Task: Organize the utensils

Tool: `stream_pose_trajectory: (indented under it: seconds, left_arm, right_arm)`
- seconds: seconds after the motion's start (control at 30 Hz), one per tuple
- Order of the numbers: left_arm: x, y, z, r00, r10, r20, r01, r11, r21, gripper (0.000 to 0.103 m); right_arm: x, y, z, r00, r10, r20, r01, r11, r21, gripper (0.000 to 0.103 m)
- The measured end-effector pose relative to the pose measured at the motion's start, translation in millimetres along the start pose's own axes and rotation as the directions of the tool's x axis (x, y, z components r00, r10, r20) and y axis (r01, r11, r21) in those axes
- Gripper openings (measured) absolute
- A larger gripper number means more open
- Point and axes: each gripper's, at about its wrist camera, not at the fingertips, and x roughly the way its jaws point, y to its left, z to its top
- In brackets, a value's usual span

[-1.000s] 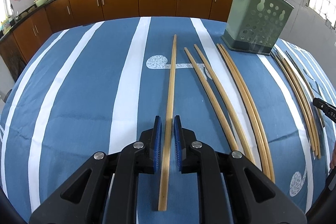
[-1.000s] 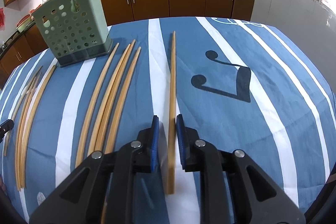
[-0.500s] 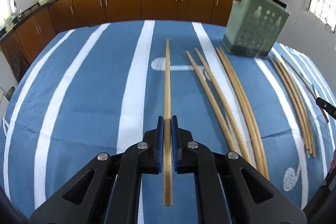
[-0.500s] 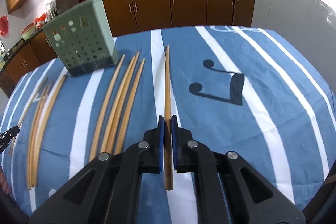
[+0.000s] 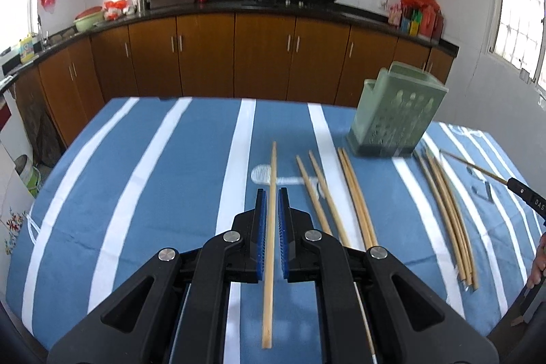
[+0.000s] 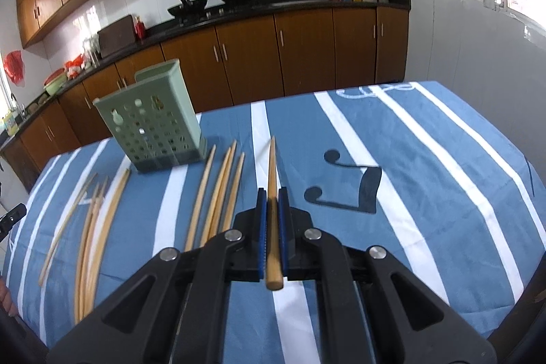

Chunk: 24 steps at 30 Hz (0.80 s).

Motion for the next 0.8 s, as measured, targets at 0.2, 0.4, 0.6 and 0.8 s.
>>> stream_pose_trajectory:
  seconds: [0.2, 0.4, 0.6, 0.8]
  left_arm:
    - [9, 0, -6, 0.999, -0.007, -0.038, 0.007, 1.0, 0.008, 0.008]
    - [34, 5, -35, 0.99, -0.014, -0.137, 0.015, 1.0, 0.009, 0.03]
    - [43, 2, -52, 0.982, 0.006, -0.189, -0.001, 1.0, 0.03, 0.036]
    - [48, -6, -65, 0.978, 0.058, -0.201, -0.044, 0.996, 0.072, 0.028]
  right_arm:
    - [3, -1, -3, 1.0, 0.004, -0.016, -0.004, 1.0, 0.004, 0.008]
    - [9, 4, -13, 0.999, 0.013, -0.049, -0.013, 1.0, 0.0, 0.008]
    - [13, 7, -16, 0.998, 0.015, -0.064, -0.016, 1.0, -0.003, 0.008]
    - [16, 7, -19, 0.997, 0.015, -0.075, -0.015, 1.0, 0.0, 0.008]
